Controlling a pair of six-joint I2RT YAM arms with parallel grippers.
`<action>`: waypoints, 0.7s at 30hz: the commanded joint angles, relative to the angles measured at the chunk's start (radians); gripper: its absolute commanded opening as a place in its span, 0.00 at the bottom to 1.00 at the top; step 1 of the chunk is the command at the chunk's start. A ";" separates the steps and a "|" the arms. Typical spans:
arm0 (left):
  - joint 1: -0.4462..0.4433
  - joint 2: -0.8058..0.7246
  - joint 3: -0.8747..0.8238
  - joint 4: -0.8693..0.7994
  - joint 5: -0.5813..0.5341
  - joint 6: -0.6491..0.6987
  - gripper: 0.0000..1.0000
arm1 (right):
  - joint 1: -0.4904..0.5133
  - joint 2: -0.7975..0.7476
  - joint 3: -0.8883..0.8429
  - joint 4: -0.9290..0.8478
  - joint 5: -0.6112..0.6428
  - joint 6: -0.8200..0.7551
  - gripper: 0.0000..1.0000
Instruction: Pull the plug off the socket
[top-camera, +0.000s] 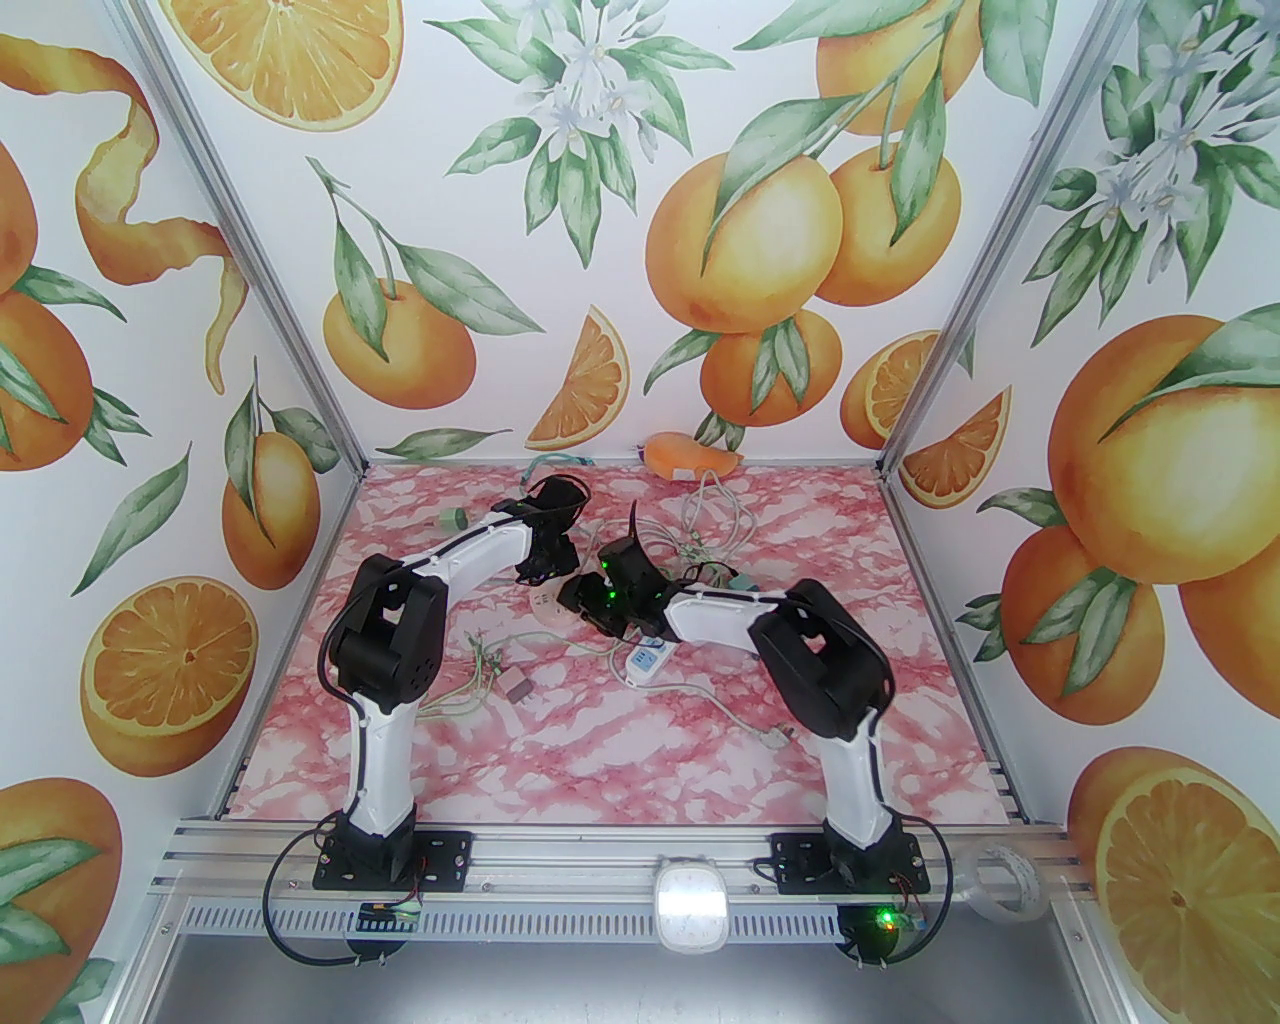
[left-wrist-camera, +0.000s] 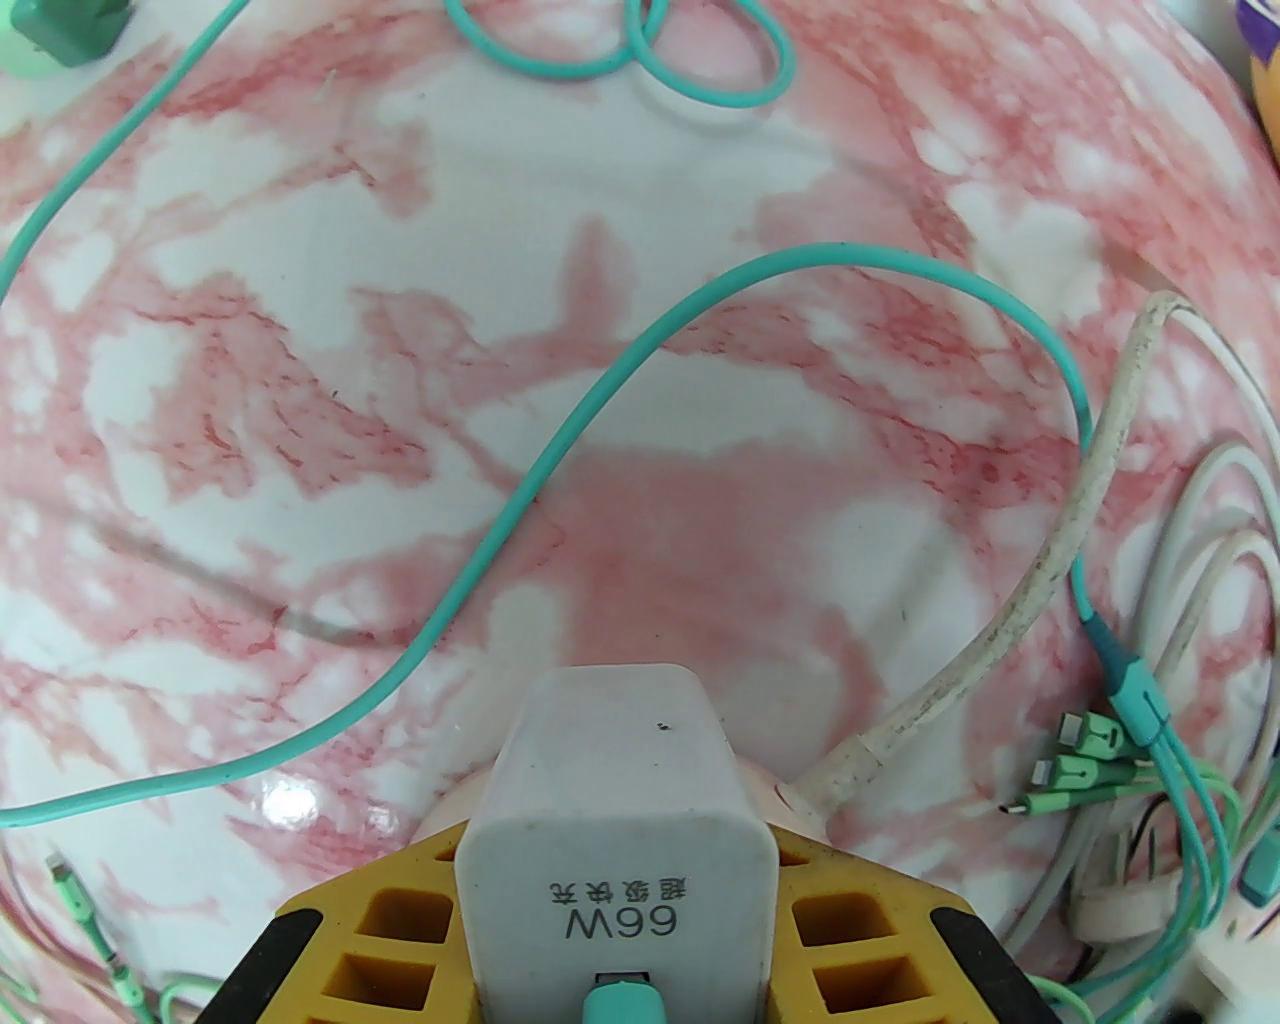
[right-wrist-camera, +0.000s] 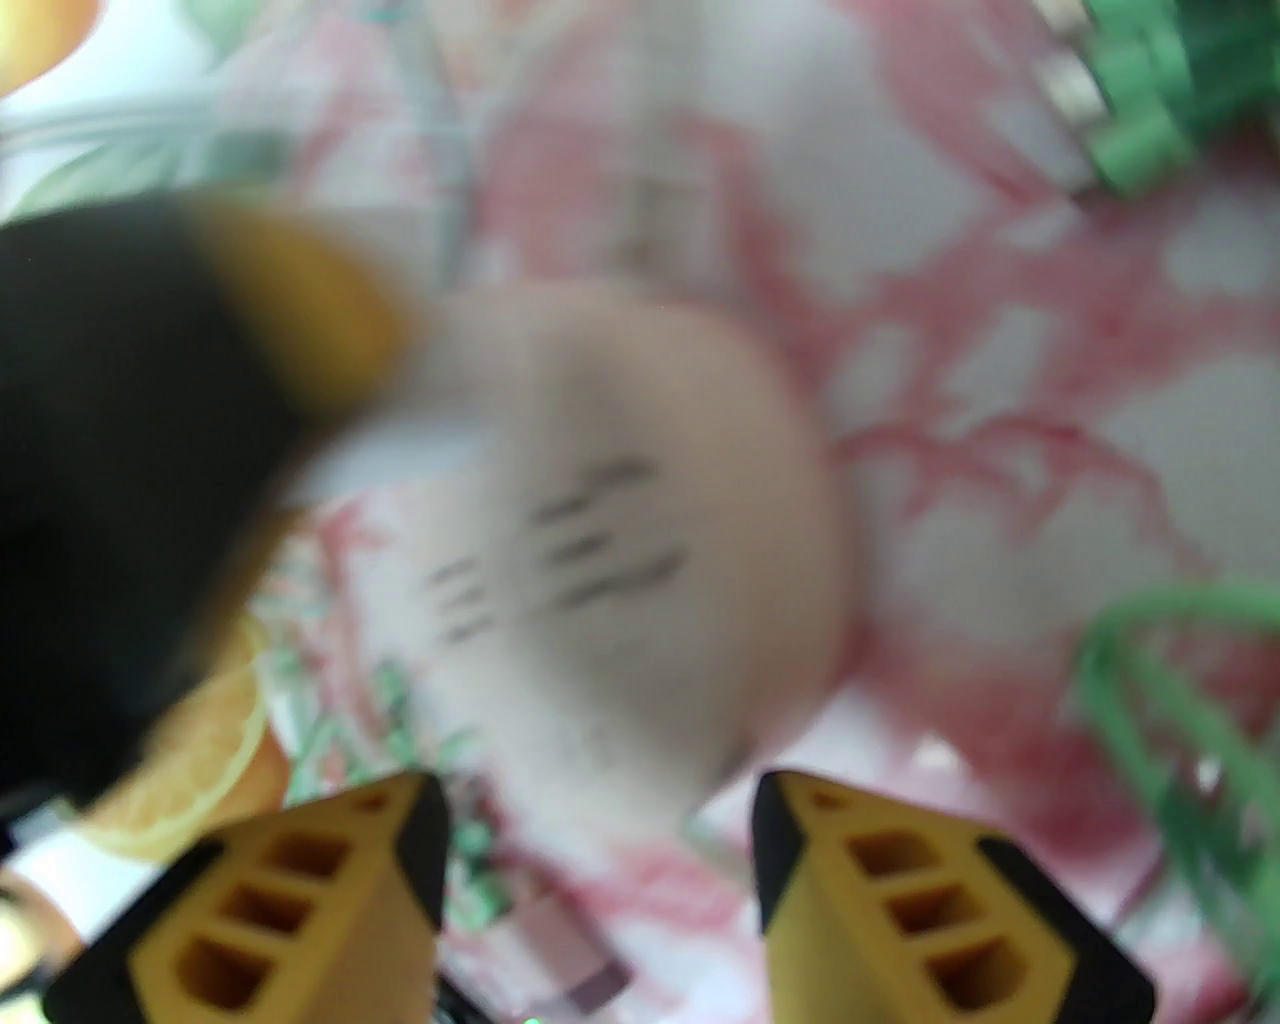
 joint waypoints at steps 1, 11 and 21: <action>-0.005 0.024 0.030 0.002 0.015 -0.039 0.23 | 0.009 0.044 0.017 0.062 0.041 0.066 0.54; -0.015 0.029 0.034 -0.003 0.019 -0.043 0.23 | 0.023 0.086 0.057 -0.061 0.093 0.083 0.40; -0.028 0.025 0.042 -0.006 0.021 -0.043 0.23 | 0.037 0.148 0.112 -0.301 0.097 0.103 0.28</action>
